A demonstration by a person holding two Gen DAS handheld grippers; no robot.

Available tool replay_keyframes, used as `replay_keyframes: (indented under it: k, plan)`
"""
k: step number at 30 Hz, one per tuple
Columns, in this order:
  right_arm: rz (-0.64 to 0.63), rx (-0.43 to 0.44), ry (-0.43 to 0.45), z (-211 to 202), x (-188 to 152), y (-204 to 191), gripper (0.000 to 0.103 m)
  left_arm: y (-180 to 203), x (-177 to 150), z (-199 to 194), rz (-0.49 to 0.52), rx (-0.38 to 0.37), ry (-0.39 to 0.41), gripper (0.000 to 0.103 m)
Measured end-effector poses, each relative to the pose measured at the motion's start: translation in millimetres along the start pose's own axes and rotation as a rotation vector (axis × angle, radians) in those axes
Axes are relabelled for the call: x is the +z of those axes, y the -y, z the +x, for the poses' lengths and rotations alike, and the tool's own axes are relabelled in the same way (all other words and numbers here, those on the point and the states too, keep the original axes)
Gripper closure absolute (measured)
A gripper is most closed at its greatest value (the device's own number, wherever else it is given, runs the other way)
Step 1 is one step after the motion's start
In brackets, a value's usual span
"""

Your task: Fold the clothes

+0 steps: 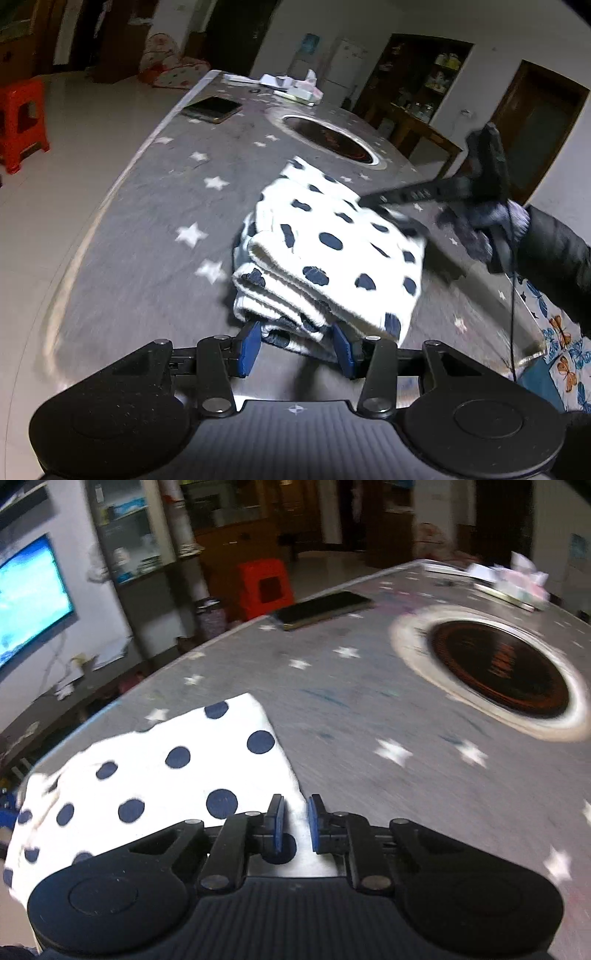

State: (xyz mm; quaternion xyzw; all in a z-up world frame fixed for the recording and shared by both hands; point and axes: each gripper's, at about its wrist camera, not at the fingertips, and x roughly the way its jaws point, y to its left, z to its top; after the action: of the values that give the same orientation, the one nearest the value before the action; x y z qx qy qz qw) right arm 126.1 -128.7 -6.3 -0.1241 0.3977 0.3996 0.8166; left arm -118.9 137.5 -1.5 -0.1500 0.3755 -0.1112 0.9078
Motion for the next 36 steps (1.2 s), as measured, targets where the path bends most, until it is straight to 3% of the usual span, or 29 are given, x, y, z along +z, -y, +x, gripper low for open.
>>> replay_keyframes:
  k: [14, 22, 29, 31, 36]
  plan:
    - [0.239, -0.325, 0.029, -95.5, -96.4, 67.8, 0.090, 46.2, 67.5, 101.7, 0.186, -0.151, -0.070, 0.058]
    - [0.316, -0.445, 0.037, -135.3, -138.3, 73.1, 0.088, 72.1, 93.3, 142.6, 0.234, -0.166, -0.095, 0.052]
    - [0.211, -0.399, 0.108, -149.5, -124.7, 45.8, 0.085, 63.4, 110.3, 131.8, 0.202, -0.103, -0.058, 0.049]
    - [0.179, -0.384, 0.129, -153.5, -120.4, 37.7, 0.085, 64.9, 114.6, 124.4, 0.187, -0.105, -0.028, 0.044]
    - [0.130, -0.258, 0.141, -134.3, -103.0, 16.7, 0.085, 78.9, 118.7, 120.9, 0.179, -0.125, -0.003, 0.043]
